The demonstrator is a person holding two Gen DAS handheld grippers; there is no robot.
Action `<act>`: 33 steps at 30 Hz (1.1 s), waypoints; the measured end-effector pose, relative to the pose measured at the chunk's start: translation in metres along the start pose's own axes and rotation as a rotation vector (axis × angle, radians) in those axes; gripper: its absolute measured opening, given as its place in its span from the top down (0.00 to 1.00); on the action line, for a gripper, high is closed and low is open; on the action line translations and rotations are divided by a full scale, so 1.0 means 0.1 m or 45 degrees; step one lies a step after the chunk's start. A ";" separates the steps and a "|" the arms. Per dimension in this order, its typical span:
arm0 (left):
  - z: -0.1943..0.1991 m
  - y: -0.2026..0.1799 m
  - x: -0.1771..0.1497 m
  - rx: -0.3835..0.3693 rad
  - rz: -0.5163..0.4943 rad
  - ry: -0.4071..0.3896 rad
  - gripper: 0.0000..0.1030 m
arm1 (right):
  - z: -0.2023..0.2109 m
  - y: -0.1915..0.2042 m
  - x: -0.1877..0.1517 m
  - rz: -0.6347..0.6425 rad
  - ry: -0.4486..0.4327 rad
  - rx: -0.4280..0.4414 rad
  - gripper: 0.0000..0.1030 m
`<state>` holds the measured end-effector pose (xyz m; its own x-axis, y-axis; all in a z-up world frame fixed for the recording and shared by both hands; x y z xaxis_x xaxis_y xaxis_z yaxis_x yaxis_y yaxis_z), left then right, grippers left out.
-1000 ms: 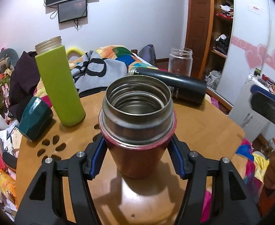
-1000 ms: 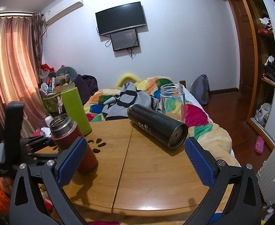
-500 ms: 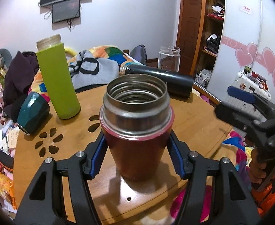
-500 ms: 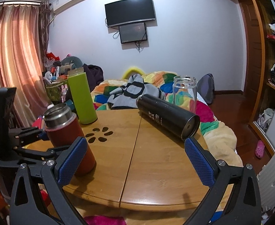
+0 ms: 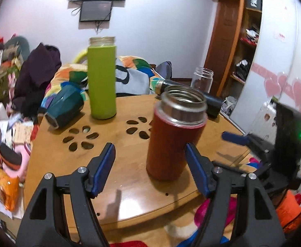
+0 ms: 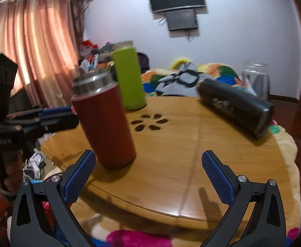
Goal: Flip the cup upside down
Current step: 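Close the right gripper on the red cup while the left gripper opens and releases it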
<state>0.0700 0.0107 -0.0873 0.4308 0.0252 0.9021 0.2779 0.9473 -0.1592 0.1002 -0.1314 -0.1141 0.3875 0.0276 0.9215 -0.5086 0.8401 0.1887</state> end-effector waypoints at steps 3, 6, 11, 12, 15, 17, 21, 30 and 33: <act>0.01 0.11 -0.02 0.037 0.008 -0.005 0.33 | -0.18 0.10 -0.05 0.017 0.051 0.065 0.17; -0.02 0.23 -0.02 0.076 0.040 -0.014 0.36 | -0.33 0.21 -0.07 0.064 0.085 0.085 0.26; -0.24 0.36 -0.03 0.092 0.071 0.042 0.73 | -0.50 0.30 -0.12 0.062 0.131 0.113 0.34; -0.29 0.37 -0.03 0.088 0.072 0.048 0.75 | -0.53 0.30 -0.12 0.062 0.139 0.118 0.36; -0.41 0.32 -0.03 0.043 0.068 0.056 0.88 | -0.57 0.33 -0.14 0.079 0.141 0.121 0.42; -0.47 0.27 -0.02 0.017 0.062 0.056 0.93 | -0.55 0.34 -0.15 0.093 0.134 0.107 0.42; -0.53 0.22 0.01 -0.009 0.048 0.043 0.95 | -0.48 0.29 -0.13 0.110 0.130 0.051 0.42; -0.72 0.08 0.01 -0.062 0.002 0.069 0.99 | -0.20 0.17 -0.05 0.193 0.108 -0.026 0.43; -0.79 0.11 -0.04 -0.070 0.042 0.093 0.99 | -0.18 0.13 -0.02 0.195 0.102 -0.029 0.43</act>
<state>0.1395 -0.0042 -0.1244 0.5014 0.0307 0.8647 0.3084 0.9274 -0.2117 0.1064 -0.1103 -0.1196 0.3673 0.1980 0.9088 -0.5490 0.8348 0.0400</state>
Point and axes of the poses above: each gripper's, at about its wrist camera, not at the fingertips, and z roughly against the way its jaws point, y to its left, x to its top, the point moved 2 cm from there along -z, roughly the way its jaws point, and after that the axes turned 12 degrees about -y, right-handed, at the moved point
